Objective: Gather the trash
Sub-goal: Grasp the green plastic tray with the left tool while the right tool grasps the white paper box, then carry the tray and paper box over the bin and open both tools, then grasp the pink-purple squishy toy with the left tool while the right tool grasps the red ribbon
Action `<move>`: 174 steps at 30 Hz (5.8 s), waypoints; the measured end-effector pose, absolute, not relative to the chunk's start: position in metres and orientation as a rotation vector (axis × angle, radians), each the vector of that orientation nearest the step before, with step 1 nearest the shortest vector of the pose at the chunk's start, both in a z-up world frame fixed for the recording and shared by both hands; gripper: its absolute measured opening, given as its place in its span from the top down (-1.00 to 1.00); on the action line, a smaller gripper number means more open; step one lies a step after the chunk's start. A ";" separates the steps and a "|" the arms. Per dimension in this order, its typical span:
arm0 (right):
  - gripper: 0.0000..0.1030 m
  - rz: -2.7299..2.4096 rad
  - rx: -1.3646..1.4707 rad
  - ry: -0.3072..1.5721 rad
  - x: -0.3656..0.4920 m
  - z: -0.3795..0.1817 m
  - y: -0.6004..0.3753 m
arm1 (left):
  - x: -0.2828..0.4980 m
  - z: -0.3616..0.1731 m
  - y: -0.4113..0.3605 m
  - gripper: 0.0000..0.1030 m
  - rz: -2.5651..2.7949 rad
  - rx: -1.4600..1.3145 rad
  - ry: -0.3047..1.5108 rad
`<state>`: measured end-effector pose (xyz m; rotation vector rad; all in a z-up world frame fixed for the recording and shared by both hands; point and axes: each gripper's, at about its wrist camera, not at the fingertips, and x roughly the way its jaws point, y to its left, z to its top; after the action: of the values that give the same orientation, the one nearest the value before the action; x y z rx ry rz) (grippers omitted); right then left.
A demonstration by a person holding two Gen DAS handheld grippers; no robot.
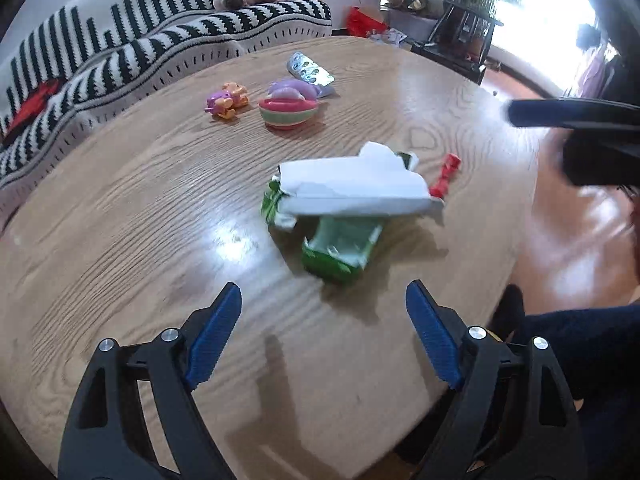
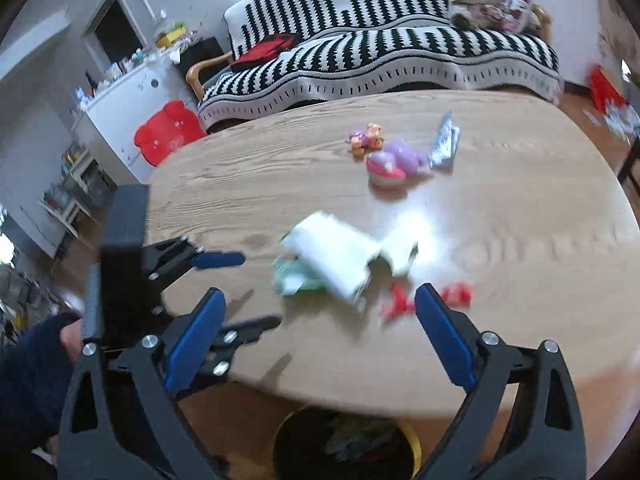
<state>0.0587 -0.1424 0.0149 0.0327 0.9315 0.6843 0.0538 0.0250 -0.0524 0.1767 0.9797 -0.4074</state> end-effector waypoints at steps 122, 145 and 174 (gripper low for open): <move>-0.67 0.319 0.295 1.116 -0.141 -0.054 -0.225 | -0.087 -0.087 -0.047 -0.56 -0.591 0.151 1.173; -0.82 0.277 0.079 0.959 0.048 -0.042 -0.181 | 0.169 -0.042 -0.011 -0.85 -0.221 0.077 0.946; 0.38 0.201 0.071 1.012 0.087 -0.072 -0.164 | 0.172 -0.056 -0.012 -0.02 -0.187 0.170 0.954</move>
<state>0.0868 -0.1643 -0.0724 0.0715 1.0121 0.2013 0.1723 -0.0117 -0.0558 0.1695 0.9538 -0.1866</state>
